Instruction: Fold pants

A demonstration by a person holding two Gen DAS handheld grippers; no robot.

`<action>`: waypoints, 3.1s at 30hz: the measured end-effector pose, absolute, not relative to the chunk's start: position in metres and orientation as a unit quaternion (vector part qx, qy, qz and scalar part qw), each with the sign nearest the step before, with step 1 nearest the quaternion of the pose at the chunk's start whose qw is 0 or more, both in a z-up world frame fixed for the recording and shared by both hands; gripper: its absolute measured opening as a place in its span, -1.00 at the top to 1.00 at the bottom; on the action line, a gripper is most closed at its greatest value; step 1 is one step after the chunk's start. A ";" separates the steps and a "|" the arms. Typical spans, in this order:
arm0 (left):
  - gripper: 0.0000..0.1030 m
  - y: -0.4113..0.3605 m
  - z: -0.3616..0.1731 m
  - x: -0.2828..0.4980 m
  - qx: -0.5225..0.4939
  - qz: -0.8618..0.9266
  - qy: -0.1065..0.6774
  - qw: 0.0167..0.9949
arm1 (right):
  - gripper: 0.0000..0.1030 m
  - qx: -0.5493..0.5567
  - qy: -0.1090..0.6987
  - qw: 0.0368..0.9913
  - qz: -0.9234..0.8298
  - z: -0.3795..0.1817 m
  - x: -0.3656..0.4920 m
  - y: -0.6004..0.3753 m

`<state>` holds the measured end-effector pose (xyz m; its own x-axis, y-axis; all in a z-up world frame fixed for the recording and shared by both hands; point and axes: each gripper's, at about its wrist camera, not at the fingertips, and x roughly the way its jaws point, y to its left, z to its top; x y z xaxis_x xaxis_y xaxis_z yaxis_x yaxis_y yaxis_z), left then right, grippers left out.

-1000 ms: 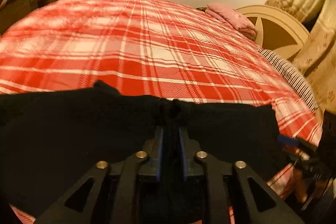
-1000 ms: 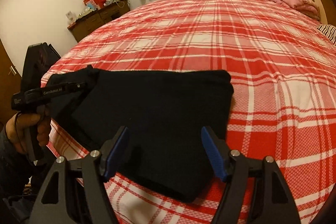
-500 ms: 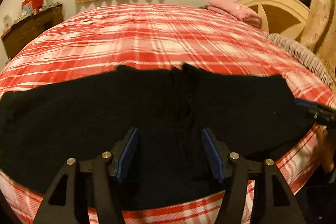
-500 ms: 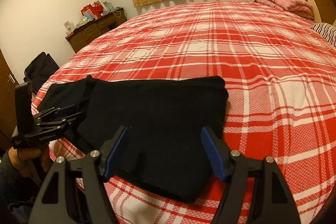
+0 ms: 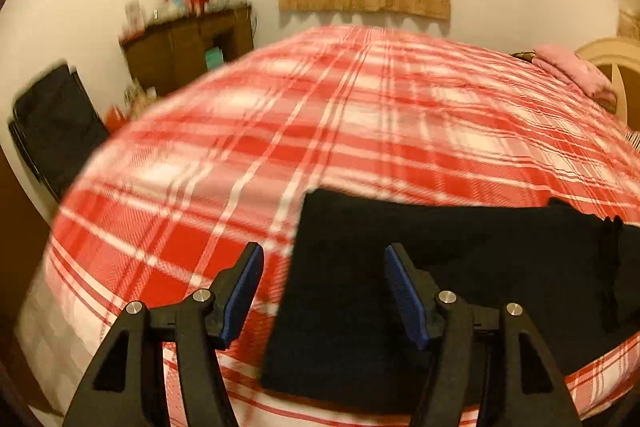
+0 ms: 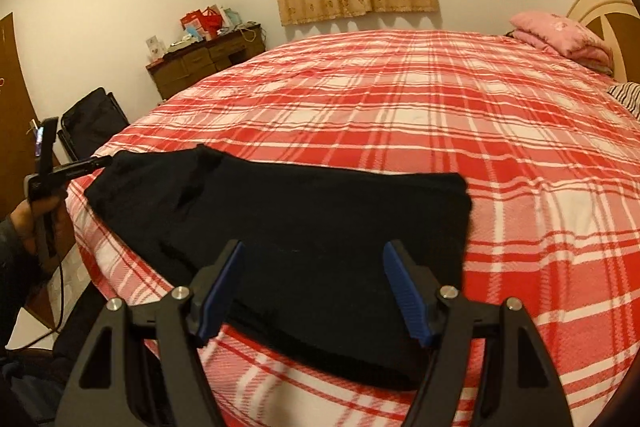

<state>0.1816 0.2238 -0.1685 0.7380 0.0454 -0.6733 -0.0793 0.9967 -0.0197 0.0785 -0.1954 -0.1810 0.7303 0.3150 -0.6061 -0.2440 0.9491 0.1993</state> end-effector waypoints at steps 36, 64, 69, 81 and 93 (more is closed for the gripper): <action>0.59 0.194 -0.110 0.158 -0.157 -0.110 0.301 0.934 | -0.45 0.036 0.348 0.922 0.164 -0.194 0.078 -0.154; 0.60 0.004 -0.045 0.146 -0.076 -0.304 0.270 0.910 | -0.51 0.145 0.309 0.936 0.082 -0.165 0.086 -0.237; 0.60 -0.021 -0.048 0.151 -0.073 -0.321 0.281 0.902 | -0.51 0.159 0.308 0.935 0.074 -0.164 0.088 -0.248; 0.60 -0.083 -0.057 0.156 -0.042 -0.355 0.311 0.881 | -0.51 0.185 0.305 0.933 0.055 -0.163 0.090 -0.269; 0.59 -0.157 -0.124 0.163 0.010 -0.362 0.372 0.855 | -0.52 0.211 0.307 0.928 0.025 -0.165 0.094 -0.291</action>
<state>0.1626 -0.1569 -0.1235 0.4611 -0.6116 -0.6429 0.6260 0.7377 -0.2528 0.0943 -0.2908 -0.1650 0.8109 0.1754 -0.5583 0.0834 0.9097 0.4069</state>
